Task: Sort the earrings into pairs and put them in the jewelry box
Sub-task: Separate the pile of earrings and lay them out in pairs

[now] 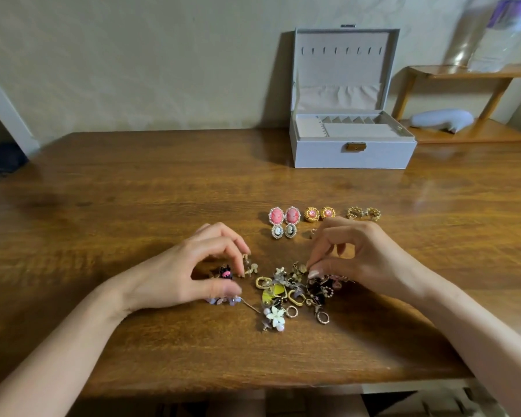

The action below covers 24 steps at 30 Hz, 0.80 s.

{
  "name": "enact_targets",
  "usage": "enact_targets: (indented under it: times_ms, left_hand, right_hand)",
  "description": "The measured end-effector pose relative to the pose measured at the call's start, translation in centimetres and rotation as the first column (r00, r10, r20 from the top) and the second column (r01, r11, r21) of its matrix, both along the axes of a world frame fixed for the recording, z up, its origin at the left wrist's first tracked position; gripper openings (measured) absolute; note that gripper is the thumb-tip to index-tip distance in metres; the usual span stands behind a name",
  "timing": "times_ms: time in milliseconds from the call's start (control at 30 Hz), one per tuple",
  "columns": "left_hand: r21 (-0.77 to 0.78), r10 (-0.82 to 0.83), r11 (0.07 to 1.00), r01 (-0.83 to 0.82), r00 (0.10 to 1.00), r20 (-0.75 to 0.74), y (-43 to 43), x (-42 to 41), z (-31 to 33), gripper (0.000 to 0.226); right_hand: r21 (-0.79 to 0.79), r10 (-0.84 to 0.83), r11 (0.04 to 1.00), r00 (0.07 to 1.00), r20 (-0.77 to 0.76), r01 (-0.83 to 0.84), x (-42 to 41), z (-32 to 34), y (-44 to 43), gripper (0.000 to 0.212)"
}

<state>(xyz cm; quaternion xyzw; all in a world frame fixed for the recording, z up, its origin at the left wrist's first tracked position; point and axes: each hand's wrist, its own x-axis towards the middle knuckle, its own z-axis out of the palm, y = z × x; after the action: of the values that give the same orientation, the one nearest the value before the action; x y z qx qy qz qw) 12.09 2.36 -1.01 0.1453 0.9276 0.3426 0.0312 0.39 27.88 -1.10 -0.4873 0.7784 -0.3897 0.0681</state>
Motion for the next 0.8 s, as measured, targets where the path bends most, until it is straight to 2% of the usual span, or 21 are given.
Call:
enact_targets:
  times_ms: [100, 167, 267, 367, 567, 800]
  left_hand:
    - [0.088, 0.113, 0.991, -0.102, 0.985, -0.130, -0.6, -0.2, 0.1, 0.021]
    - [0.009, 0.116, 0.993, -0.116, 0.983, -0.141, -1.1, -0.3, -0.1, 0.021]
    - [-0.111, 0.061, 0.991, -0.069, 0.996, -0.070, -1.4, -0.5, -0.7, 0.015]
    - [-0.132, 0.070, 0.988, -0.079, 0.995, -0.072, -1.3, -0.5, -0.9, 0.013]
    - [-0.143, 0.090, 0.983, -0.116, 0.980, -0.177, -1.3, -0.6, -1.1, 0.028]
    - [-0.006, 0.185, 0.981, -0.192, 0.953, -0.240, -1.0, -0.6, -1.2, 0.038]
  right_hand:
    - [-0.061, -0.036, 0.997, 0.998, 0.052, 0.039, 0.1, 0.3, 0.0, 0.016]
    - [-0.082, -0.053, 0.995, 0.996, 0.078, 0.059, 0.1, 0.4, 0.0, 0.015]
    - [-0.079, -0.050, 0.995, 0.995, 0.086, 0.057, 0.2, 0.4, 0.1, 0.015]
    - [-0.069, -0.049, 0.996, 0.995, 0.082, 0.055, 0.3, 0.4, 0.1, 0.017]
    - [-0.095, -0.054, 0.993, 0.988, 0.143, 0.068, 0.2, 0.3, 0.0, 0.009]
    - [-0.082, -0.055, 0.995, 0.993, 0.109, 0.064, 0.2, 0.7, 0.9, 0.014]
